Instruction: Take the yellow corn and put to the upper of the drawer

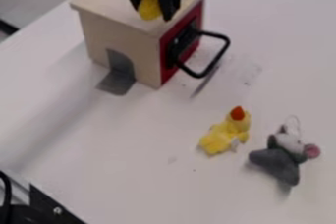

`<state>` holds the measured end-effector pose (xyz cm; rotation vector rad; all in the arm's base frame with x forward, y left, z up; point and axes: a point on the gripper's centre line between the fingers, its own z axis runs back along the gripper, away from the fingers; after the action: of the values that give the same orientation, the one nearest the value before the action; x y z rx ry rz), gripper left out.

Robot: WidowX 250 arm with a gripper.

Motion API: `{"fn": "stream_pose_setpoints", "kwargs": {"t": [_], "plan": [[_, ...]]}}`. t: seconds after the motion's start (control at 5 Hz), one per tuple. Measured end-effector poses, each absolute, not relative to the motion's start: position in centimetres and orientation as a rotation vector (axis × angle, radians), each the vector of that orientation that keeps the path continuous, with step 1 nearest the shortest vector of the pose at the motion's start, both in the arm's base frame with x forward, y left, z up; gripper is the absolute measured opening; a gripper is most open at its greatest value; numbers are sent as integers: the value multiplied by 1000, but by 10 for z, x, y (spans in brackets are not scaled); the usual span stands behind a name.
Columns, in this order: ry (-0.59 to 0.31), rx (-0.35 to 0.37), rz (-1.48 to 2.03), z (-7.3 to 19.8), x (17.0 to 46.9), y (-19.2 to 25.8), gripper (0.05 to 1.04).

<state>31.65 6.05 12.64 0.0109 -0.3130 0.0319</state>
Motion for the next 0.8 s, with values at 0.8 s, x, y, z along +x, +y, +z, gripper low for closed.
{"fn": "stream_pose_setpoints", "kwargs": {"t": [0.8], "plan": [[-225,22,50,105,352,83,611]]}}
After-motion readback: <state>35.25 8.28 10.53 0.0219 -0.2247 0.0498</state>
